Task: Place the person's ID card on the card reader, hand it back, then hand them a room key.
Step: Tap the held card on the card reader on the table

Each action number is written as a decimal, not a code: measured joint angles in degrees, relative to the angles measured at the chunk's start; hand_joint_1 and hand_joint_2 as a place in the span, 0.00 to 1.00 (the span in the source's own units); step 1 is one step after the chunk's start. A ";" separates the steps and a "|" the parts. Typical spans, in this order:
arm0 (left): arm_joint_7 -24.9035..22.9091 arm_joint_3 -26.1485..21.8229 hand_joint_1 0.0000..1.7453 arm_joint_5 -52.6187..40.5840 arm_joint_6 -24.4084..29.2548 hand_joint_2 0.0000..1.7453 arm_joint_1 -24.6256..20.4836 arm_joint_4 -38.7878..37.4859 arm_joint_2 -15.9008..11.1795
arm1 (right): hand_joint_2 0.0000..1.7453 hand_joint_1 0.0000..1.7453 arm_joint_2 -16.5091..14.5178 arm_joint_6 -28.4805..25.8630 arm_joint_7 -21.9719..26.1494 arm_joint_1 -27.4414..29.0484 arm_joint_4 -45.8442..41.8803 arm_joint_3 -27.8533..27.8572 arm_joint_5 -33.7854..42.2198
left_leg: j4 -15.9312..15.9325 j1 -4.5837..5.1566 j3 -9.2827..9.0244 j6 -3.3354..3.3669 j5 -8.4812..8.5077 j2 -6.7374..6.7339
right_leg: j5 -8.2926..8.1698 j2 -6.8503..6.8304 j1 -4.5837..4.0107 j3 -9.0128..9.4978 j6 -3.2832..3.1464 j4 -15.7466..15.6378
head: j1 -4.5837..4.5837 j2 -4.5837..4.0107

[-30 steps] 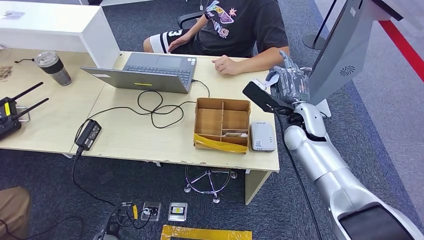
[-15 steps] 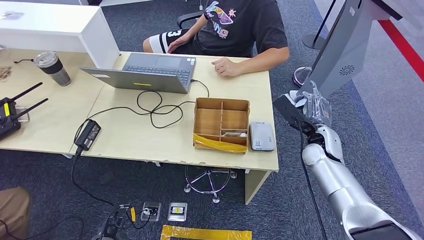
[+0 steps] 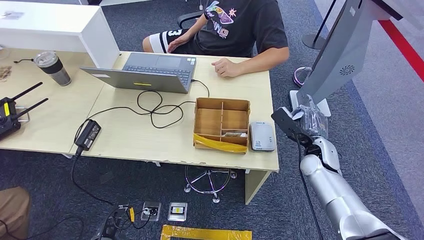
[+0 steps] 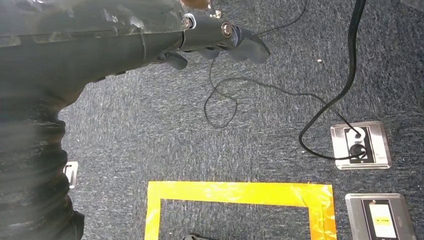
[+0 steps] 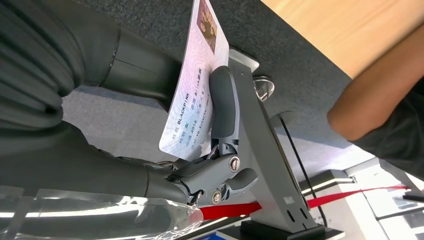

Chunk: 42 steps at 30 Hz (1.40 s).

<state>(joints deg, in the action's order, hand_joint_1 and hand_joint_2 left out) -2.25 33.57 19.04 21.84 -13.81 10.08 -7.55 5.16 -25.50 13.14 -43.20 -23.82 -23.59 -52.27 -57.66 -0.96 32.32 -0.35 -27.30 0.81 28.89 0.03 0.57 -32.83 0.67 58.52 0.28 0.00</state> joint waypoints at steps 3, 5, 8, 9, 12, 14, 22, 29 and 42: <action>-0.13 0.00 0.00 0.00 -0.01 1.00 0.00 0.00 -0.02 | 1.00 1.00 -0.49 0.06 0.12 0.78 0.05 -0.15 -0.46 | 0.00 0.00 0.00 0.00 0.00 0.00 | 0.00 0.01 0.00 -0.01 0.00 0.00 | 0.00 0.00; -0.15 0.00 0.00 0.00 -0.01 1.00 0.00 0.00 -0.02 | 1.00 1.00 -0.91 0.28 0.49 1.07 0.15 -0.25 -0.87 | 0.01 -0.01 -0.01 0.00 0.00 0.00 | 0.00 0.01 -0.01 -0.01 0.00 0.00 | 0.00 0.00; -0.16 0.00 0.00 0.02 -0.01 1.00 0.02 0.00 -0.02 | 1.00 1.00 -1.77 0.57 1.00 1.65 0.20 -0.36 -1.44 | 0.01 -0.02 -0.01 0.00 0.00 0.00 | 0.00 0.01 -0.02 0.00 0.00 0.01 | 0.00 0.00; -0.16 0.00 0.00 0.04 -0.01 1.00 0.02 0.00 -0.02 | 1.00 1.00 -2.03 0.62 1.08 1.84 0.20 -0.40 -1.54 | 0.01 -0.02 -0.01 0.00 0.00 0.00 | 0.00 0.01 -0.02 0.00 0.00 0.01 | 0.00 0.00; -0.17 0.00 0.00 0.14 -0.01 1.00 0.03 0.00 -0.02 | 1.00 1.00 -2.60 0.67 1.15 2.19 0.20 -0.54 -1.69 | 0.01 -0.02 0.00 0.00 0.01 0.00 | 0.00 0.00 -0.02 0.00 0.00 0.01 | 0.00 0.00; -0.17 0.00 0.00 0.16 -0.01 1.00 0.04 0.00 -0.02 | 1.00 1.00 -2.86 0.68 1.16 2.26 0.20 -0.60 -1.73 | 0.01 -0.01 0.00 0.00 0.01 0.01 | 0.00 -0.01 -0.01 0.00 0.00 0.01 | 0.00 0.00; -0.17 -0.01 0.00 0.19 -0.01 1.00 0.08 0.00 -0.09 | 1.00 1.00 -3.38 0.78 1.13 2.39 0.34 -0.63 -1.95 | 0.00 0.00 0.00 0.00 0.00 0.00 | 0.00 0.00 0.00 0.00 0.00 0.00 | 0.00 0.00; -0.17 0.00 0.00 0.15 0.02 1.00 0.12 0.00 -0.15 | 1.00 1.00 -4.43 0.91 -0.03 3.64 0.68 -0.65 -2.22 | 0.01 -0.02 0.00 0.00 0.00 0.02 | 0.00 -0.02 -0.02 -0.01 -0.01 0.01 | 0.00 0.00; -0.17 0.00 0.00 -0.02 -0.09 1.00 0.11 0.00 -0.15 | 1.00 1.00 -4.73 0.86 -0.07 4.64 1.23 -0.65 -2.22 | 0.00 0.00 -0.01 0.00 0.00 0.02 | 0.00 -0.01 0.00 -0.01 0.00 0.00 | 0.00 0.00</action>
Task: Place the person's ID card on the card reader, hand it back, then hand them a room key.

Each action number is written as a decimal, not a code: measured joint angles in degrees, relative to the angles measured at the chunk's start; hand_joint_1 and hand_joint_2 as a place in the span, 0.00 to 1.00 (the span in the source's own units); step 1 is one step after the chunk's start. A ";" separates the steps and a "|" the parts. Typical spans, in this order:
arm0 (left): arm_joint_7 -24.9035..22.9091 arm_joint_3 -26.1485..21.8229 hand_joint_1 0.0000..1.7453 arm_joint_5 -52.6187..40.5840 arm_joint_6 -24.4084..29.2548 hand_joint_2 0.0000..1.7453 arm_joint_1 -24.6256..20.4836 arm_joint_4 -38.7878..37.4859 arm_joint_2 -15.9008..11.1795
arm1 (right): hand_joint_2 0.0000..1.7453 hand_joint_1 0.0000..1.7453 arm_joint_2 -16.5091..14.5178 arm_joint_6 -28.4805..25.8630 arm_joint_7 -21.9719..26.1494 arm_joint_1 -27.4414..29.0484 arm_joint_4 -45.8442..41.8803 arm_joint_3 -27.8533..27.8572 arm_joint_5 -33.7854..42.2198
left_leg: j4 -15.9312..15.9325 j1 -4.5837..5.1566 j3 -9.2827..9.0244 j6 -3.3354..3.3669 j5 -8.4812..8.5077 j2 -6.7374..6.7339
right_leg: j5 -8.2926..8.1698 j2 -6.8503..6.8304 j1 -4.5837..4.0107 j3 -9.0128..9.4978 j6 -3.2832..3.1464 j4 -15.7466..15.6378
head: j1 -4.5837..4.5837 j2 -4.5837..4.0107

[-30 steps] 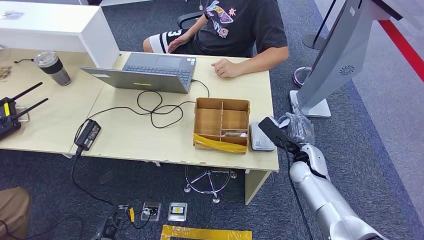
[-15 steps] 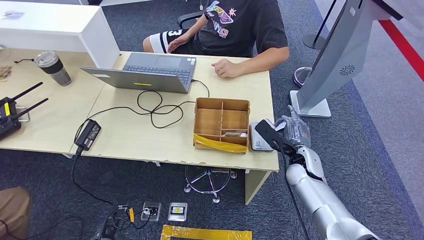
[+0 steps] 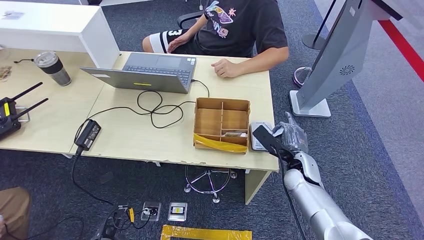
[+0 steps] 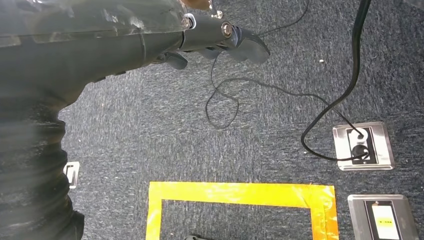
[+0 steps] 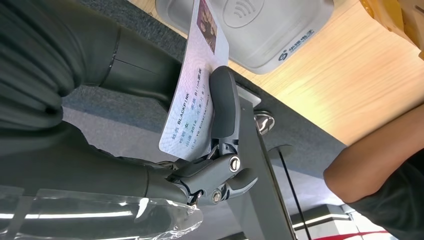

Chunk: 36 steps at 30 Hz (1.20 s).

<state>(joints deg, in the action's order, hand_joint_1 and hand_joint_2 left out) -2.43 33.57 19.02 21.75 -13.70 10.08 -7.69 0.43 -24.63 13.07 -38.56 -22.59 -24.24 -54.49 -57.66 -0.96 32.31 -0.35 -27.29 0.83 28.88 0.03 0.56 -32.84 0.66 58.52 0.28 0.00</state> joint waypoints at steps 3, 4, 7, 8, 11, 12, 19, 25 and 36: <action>0.00 -0.01 0.00 -0.01 0.00 1.00 0.00 0.00 0.00 | 1.00 1.00 -0.04 -0.01 0.00 0.02 0.17 0.00 -0.01 | 0.00 0.00 0.00 0.00 0.00 0.00 | 0.00 0.00 0.00 0.00 0.00 0.00 | 0.00 0.00; 0.00 -0.01 0.00 -0.01 0.00 1.00 0.00 0.00 0.00 | 1.00 1.00 -0.04 -0.01 0.00 0.03 0.19 0.00 -0.01 | 0.00 0.00 0.00 0.00 0.00 0.00 | 0.00 0.00 -0.01 0.00 0.00 0.00 | 0.00 0.00; 0.00 0.00 0.00 -0.04 -0.01 1.00 0.00 0.00 0.00 | 1.00 1.00 -0.04 0.06 -0.27 0.04 0.20 0.00 -0.04 | 0.00 0.00 0.00 0.00 0.00 0.00 | 0.00 0.00 -0.01 0.00 0.00 0.00 | 0.00 0.00; 0.00 0.00 0.00 -0.09 -0.02 1.00 0.00 0.00 0.00 | 1.00 1.00 -0.04 0.14 -0.55 0.04 0.22 0.00 -0.09 | 0.00 0.00 0.00 0.00 0.00 0.00 | 0.00 0.00 -0.01 0.00 0.00 0.00 | 0.00 0.00; -0.03 0.00 0.00 -0.29 -0.05 1.00 -0.01 0.00 0.00 | 1.00 1.00 -0.04 0.54 -1.66 0.06 0.44 0.00 -0.20 | 0.00 0.00 0.00 0.00 0.00 0.00 | 0.00 0.00 0.00 0.00 0.00 0.00 | 0.00 0.00; -0.06 0.00 0.00 -0.37 -0.06 1.00 -0.01 0.00 0.00 | 1.00 1.00 -0.04 0.69 -2.00 0.07 0.56 0.00 -0.16 | 0.00 0.00 0.00 0.00 0.00 0.00 | 0.00 0.00 0.00 0.00 0.00 0.00 | 0.00 0.00; -0.13 0.00 0.00 -0.89 -0.22 1.00 -0.08 0.00 0.03 | 1.00 1.00 -0.01 1.65 -3.28 0.28 1.52 0.00 0.00 | -0.01 0.00 -0.01 0.00 0.00 -0.01 | 0.00 0.03 0.00 -0.02 0.00 0.00 | 0.00 0.00; -0.32 0.00 0.00 -1.43 -0.57 1.00 -0.41 0.00 0.13 | 1.00 1.00 0.01 1.86 -3.80 0.29 1.89 0.00 -0.02 | 0.00 0.00 -0.05 0.00 0.00 -0.04 | -0.01 0.06 0.00 -0.01 -0.01 0.00 | 0.00 0.00; -0.44 0.02 0.00 -1.45 -0.76 1.00 -0.57 0.00 0.17 | 1.00 1.00 0.05 2.78 -3.96 0.27 2.21 0.00 -0.04 | 0.00 0.00 -0.09 0.00 0.00 -0.04 | -0.03 0.07 0.00 0.03 -0.01 0.00 | 0.00 0.00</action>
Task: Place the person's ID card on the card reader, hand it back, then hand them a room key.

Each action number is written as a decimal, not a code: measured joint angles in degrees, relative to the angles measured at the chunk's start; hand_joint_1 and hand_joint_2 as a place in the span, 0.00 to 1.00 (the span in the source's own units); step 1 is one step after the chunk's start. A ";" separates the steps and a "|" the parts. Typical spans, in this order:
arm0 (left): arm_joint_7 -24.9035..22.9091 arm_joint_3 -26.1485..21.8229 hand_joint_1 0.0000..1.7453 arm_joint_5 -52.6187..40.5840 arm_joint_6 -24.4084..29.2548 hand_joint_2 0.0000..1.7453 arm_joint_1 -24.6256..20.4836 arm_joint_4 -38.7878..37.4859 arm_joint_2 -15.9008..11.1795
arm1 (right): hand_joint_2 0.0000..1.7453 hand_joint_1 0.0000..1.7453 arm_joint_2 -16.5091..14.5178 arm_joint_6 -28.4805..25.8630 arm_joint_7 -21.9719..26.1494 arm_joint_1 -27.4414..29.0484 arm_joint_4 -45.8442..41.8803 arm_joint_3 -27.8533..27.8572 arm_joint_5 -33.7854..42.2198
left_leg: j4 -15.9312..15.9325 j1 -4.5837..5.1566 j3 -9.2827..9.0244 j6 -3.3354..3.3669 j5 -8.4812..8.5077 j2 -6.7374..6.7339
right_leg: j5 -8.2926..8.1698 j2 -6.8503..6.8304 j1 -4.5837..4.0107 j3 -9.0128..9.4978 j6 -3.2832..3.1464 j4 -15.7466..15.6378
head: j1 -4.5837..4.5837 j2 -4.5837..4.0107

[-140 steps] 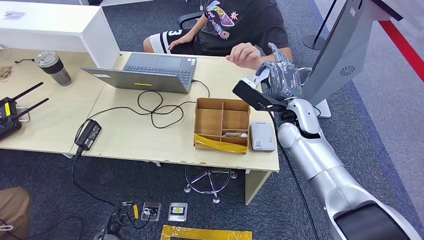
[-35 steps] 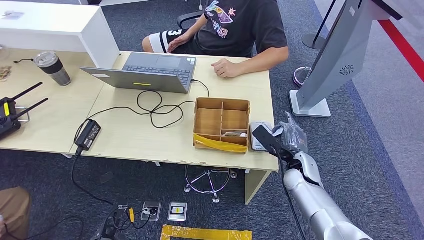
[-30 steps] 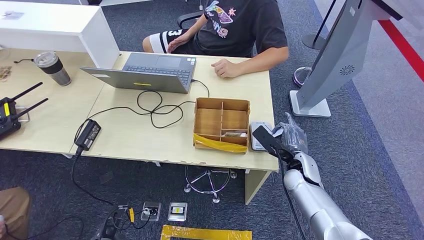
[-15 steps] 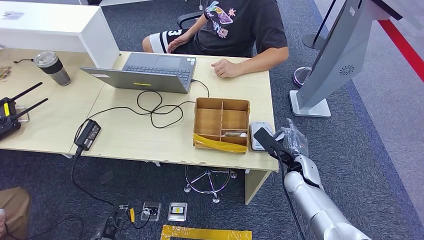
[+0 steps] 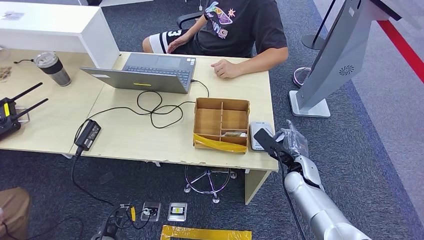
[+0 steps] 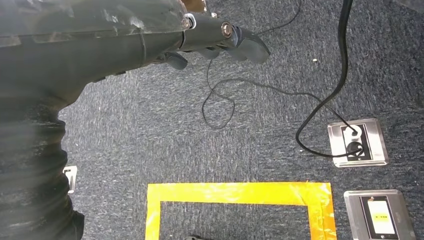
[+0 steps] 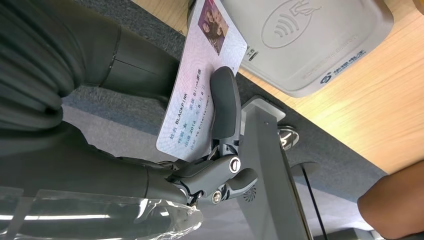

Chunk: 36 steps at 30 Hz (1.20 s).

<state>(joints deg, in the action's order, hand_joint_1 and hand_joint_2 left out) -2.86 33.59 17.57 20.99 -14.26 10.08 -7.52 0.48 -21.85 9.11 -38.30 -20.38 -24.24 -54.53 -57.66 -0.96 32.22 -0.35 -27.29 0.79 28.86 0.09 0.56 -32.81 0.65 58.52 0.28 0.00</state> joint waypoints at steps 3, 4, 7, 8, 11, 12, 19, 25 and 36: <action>-0.09 0.01 0.00 -0.11 -0.05 1.00 -0.07 0.00 0.01 | 1.00 1.00 0.00 0.40 0.00 -0.01 0.03 0.02 0.00 | 0.00 0.00 0.00 0.00 0.00 0.00 | 0.00 0.00 0.00 0.01 0.00 0.00 | 0.00 0.00; -0.11 0.01 0.00 -0.20 -0.08 1.00 -0.10 0.00 0.02 | 1.00 1.00 -0.01 0.56 -0.01 -0.01 0.03 0.02 -0.04 | 0.00 0.00 0.00 0.00 0.00 0.00 | 0.00 0.00 0.00 0.01 0.00 0.00 | 0.00 0.00; -0.17 0.06 0.00 -0.38 -0.16 1.00 -0.21 0.00 0.08 | 1.00 1.00 -0.07 1.15 -0.18 -0.12 0.03 0.02 -0.51 | 0.00 0.00 0.00 0.00 0.00 0.00 | 0.00 0.00 0.00 0.02 0.00 0.00 | 0.00 0.00; -0.19 0.09 0.00 -0.40 -0.17 1.00 -0.27 0.00 0.11 | 1.00 1.00 -0.09 1.37 -0.27 -0.18 0.04 0.01 -0.74 | 0.00 0.00 -0.01 0.00 0.00 0.00 | 0.00 0.00 0.00 0.02 0.00 0.00 | 0.00 0.00; -0.23 0.14 0.00 -0.43 -0.21 1.00 -0.41 0.00 0.20 | 1.00 1.00 -0.20 1.93 -0.61 -0.28 0.05 0.00 -1.32 | 0.00 0.00 -0.01 0.00 0.00 0.00 | -0.01 -0.01 0.00 0.03 0.00 0.00 | 0.00 0.00; -0.24 0.16 0.00 -0.44 -0.24 1.00 -0.44 0.00 0.24 | 1.00 1.00 -0.24 2.01 -0.72 -0.28 0.05 0.00 -1.49 | 0.00 0.00 -0.02 0.00 0.00 0.00 | -0.01 0.00 0.00 0.04 0.00 0.00 | 0.00 0.00; -0.24 0.68 0.00 -0.46 -0.42 1.00 -0.48 0.00 0.40 | 1.00 1.00 -0.38 1.50 -0.60 -0.31 0.07 -0.02 -1.63 | 0.00 0.00 -0.03 0.00 0.00 0.00 | -0.01 0.00 0.00 0.05 0.00 0.00 | 0.00 0.00; -0.24 0.86 0.00 -0.46 -0.44 1.00 -0.47 0.00 0.46 | 1.00 1.00 -0.30 -0.95 1.76 -1.31 0.05 -0.01 0.35 | 0.00 0.00 -0.01 0.00 0.01 0.00 | -0.03 -0.01 0.00 0.03 -0.01 0.00 | 0.01 0.00; -0.24 0.92 0.00 -0.33 -0.13 1.00 -0.41 0.00 0.46 | 1.00 1.00 -0.17 -7.34 7.67 -8.56 -4.70 0.90 2.27 | -0.01 0.00 0.04 0.00 0.02 0.01 | -0.04 -0.01 0.00 0.00 -0.01 0.02 | 0.00 0.00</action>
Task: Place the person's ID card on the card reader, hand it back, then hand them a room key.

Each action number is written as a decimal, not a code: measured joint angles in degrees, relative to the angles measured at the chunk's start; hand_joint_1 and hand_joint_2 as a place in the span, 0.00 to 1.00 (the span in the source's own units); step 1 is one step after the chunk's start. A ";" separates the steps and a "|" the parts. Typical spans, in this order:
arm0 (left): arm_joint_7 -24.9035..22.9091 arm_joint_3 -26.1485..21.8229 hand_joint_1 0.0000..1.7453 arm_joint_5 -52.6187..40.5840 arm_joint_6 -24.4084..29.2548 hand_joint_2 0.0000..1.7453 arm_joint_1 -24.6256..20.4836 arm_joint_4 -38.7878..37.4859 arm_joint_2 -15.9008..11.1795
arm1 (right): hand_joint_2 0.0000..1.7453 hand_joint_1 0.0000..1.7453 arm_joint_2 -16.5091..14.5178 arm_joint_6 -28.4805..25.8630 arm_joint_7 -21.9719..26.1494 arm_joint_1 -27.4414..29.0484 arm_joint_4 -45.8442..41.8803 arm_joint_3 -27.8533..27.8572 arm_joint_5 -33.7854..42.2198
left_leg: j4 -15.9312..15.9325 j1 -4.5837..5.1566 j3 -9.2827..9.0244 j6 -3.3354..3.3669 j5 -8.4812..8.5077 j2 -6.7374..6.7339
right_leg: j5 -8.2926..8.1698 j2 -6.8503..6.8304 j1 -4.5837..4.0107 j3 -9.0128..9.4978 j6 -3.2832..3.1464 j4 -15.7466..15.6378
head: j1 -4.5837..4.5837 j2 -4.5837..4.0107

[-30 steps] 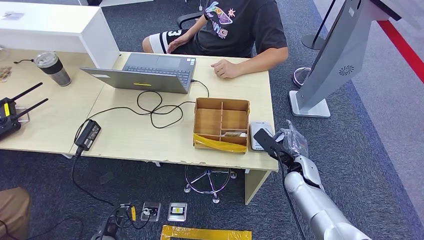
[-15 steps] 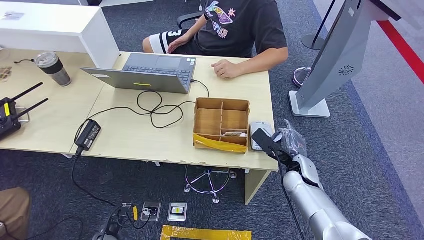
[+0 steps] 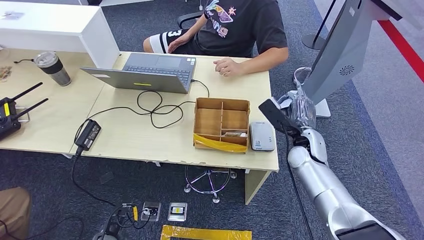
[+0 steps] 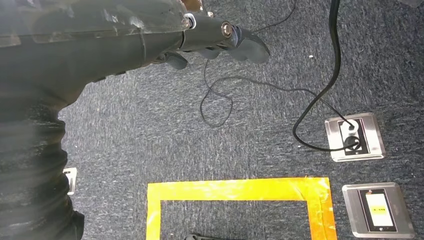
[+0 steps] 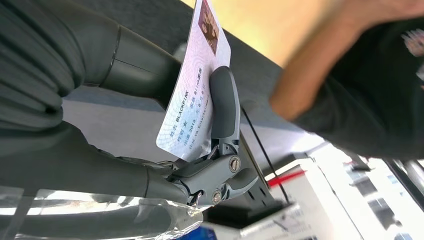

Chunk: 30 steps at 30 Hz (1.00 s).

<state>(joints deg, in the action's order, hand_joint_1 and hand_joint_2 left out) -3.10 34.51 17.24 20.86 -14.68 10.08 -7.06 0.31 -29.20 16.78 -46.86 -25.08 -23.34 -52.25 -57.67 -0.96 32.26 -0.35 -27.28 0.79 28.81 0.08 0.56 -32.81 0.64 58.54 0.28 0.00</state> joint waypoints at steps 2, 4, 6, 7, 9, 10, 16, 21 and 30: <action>0.00 0.00 0.00 0.09 0.06 1.00 0.02 0.00 0.00 | 1.00 1.00 0.13 -0.39 0.06 -1.79 -2.23 0.38 -0.06 | 0.00 0.00 -0.01 0.00 0.00 0.00 | 0.00 0.00 0.00 0.00 0.00 0.00 | 0.00 0.00; 0.00 0.00 0.00 0.18 0.12 1.00 0.03 0.00 0.00 | 1.00 1.00 0.28 -0.69 0.03 -3.12 -4.32 0.69 -0.16 | 0.00 0.00 -0.01 0.00 0.00 0.00 | 0.00 0.00 0.00 0.00 0.00 -0.01 | 0.00 0.00; 0.00 0.00 0.00 0.29 0.15 1.00 0.05 0.00 0.00 | 1.00 1.00 0.41 -0.90 -0.04 -3.84 -6.06 0.95 -0.26 | 0.00 0.00 0.00 0.00 0.00 0.00 | 0.00 -0.01 0.00 0.00 0.00 -0.01 | 0.00 0.00; 0.00 0.00 0.00 0.36 0.15 1.00 0.06 0.00 0.00 | 1.00 1.00 0.45 -0.97 -0.09 -4.05 -6.87 1.07 -0.31 | 0.00 0.00 0.01 0.00 0.00 0.00 | 0.00 -0.01 0.00 0.00 0.00 -0.01 | 0.00 0.00; 0.00 0.00 0.00 0.46 0.18 1.00 0.09 0.00 0.00 | 1.00 1.00 0.56 -1.20 -0.13 -4.60 -8.70 1.45 -0.54 | 0.00 0.00 0.01 0.00 0.00 0.01 | 0.00 -0.01 0.00 -0.01 0.00 0.00 | 0.00 0.00; 0.00 0.00 0.00 0.49 0.20 1.00 0.11 0.00 0.00 | 1.00 1.00 0.61 -1.36 -0.13 -4.97 -9.64 1.62 -0.67 | 0.00 0.00 0.01 0.00 0.00 0.00 | 0.00 0.00 0.00 -0.01 0.00 -0.01 | 0.00 0.00; 0.00 -0.01 0.00 0.64 0.25 1.00 0.23 0.00 0.02 | 1.00 1.00 0.84 0.49 -0.10 -8.87 -15.28 1.80 -1.26 | 0.00 0.01 0.03 0.00 0.00 0.00 | -0.02 0.00 0.01 -0.03 0.01 0.00 | 0.00 0.00; 0.00 0.00 0.00 0.51 0.14 1.00 -0.09 0.00 0.29 | 1.00 1.00 -0.75 4.96 -0.91 -14.85 -15.96 1.30 -5.78 | 0.00 0.00 0.10 -0.02 0.04 0.00 | -0.04 0.00 0.01 -0.09 0.01 0.03 | 0.01 0.00; 0.02 0.00 0.00 0.47 0.10 1.00 -1.16 0.00 1.29 | 1.00 1.00 -5.15 9.47 -2.29 -26.43 -9.38 -2.06 -11.68 | 0.00 0.00 0.20 -0.01 0.08 0.08 | -0.04 -0.07 -0.01 -0.15 0.01 0.04 | 0.01 0.00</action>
<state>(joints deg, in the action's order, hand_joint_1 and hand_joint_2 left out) -3.09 34.51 17.72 20.96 -15.84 10.08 -5.77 -4.84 -19.72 14.49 -73.29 -34.46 -25.40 -63.93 -57.67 -0.96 32.46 -0.36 -27.19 0.87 28.77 0.01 0.56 -32.97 0.65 58.58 0.30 0.00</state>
